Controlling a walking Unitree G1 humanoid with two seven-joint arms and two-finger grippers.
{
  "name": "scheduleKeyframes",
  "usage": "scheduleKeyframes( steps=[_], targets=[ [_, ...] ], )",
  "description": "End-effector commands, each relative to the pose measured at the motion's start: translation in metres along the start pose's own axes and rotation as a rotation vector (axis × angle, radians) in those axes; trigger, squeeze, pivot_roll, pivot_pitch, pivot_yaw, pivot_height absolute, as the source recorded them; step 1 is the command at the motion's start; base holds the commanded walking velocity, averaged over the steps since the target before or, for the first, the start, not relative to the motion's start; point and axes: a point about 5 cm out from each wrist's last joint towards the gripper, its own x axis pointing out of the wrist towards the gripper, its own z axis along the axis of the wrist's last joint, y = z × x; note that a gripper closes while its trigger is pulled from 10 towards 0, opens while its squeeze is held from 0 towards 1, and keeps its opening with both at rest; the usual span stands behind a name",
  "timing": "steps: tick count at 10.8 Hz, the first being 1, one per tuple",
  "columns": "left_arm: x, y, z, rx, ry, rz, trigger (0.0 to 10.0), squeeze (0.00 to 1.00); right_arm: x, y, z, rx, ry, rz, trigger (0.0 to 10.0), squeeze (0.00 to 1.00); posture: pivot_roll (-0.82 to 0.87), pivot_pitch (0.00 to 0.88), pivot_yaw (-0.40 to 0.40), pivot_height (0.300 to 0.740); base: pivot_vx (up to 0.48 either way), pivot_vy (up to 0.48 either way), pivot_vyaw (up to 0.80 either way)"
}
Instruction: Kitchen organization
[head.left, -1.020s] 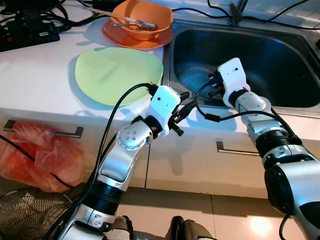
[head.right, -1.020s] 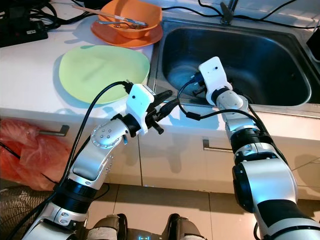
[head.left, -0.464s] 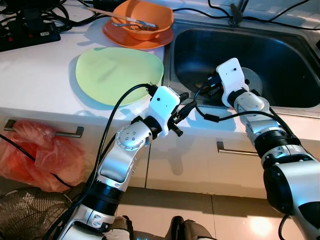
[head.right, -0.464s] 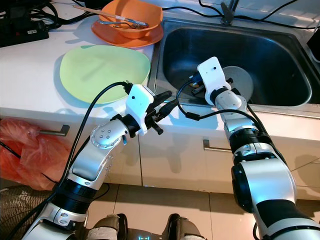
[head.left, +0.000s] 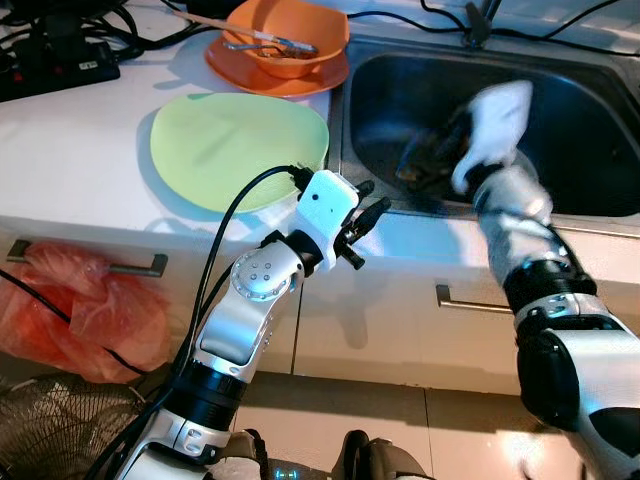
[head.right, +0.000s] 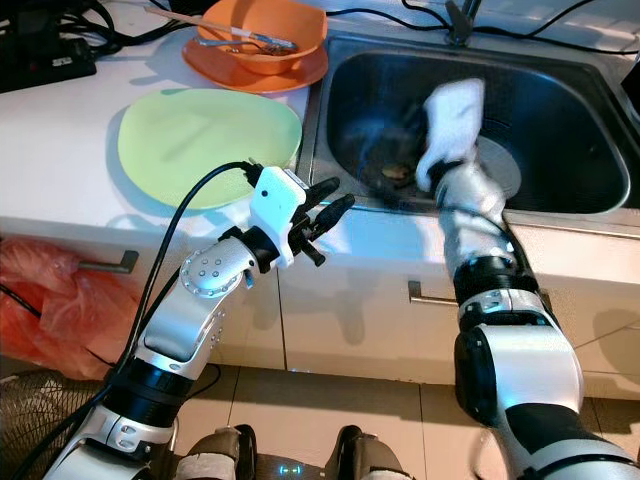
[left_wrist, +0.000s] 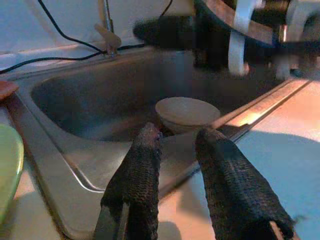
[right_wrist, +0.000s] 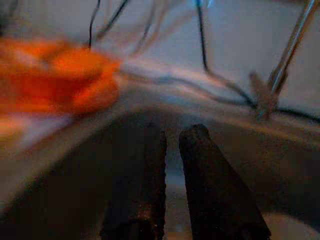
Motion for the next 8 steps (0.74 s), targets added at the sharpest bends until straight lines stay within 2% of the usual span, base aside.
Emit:
scheduleKeyframes(
  steps=[1, 2, 4, 5, 6, 7, 8],
  targets=[
    [0.001, -0.002, 0.004, 0.016, -0.016, -0.002, 10.0, 0.0, -0.001, -0.004, 0.005, 0.044, -0.035, -0.018, 10.0, 0.0, 0.18, 0.175, -0.062, 0.74, 0.0, 0.0, 0.0],
    [0.002, -0.002, 0.005, 0.02, -0.02, 0.003, 10.0, 0.0, -0.003, -0.003, 0.008, 0.064, -0.06, -0.022, 10.0, 0.0, 0.18, 0.175, -0.062, 0.74, 0.0, 0.0, 0.0],
    [0.002, 0.009, 0.009, 0.024, -0.056, 0.115, 10.0, 0.0, -0.021, -0.005, 0.011, 0.168, -0.143, -0.094, 10.0, 0.0, 0.17, 0.172, -0.064, 0.74, 0.0, 0.0, 0.0],
    [0.001, 0.012, 0.01, 0.045, -0.074, 0.151, 10.0, 0.0, -0.029, -0.003, 0.01, 0.183, -0.153, -0.099, 10.0, 0.0, 0.16, 0.175, -0.064, 0.74, 0.0, 0.0, 0.0],
    [0.001, 0.017, 0.011, 0.029, -0.076, 0.196, 10.0, 0.0, -0.042, -0.001, 0.002, 0.214, -0.15, -0.116, 10.0, 0.0, 0.15, 0.182, -0.064, 0.74, 0.0, 0.0, 0.0],
    [0.001, 0.017, 0.011, 0.03, -0.076, 0.197, 10.0, 0.0, -0.047, 0.0, -0.001, 0.198, -0.14, -0.111, 10.0, 0.0, 0.15, 0.183, -0.064, 0.74, 0.0, 0.0, 0.0],
    [0.0, 0.018, 0.012, 0.026, -0.08, 0.199, 10.0, 0.0, -0.062, 0.006, -0.01, 0.247, -0.1, -0.116, 10.0, 0.0, 0.15, 0.188, -0.063, 0.74, 0.0, 0.0, 0.0]
  ],
)
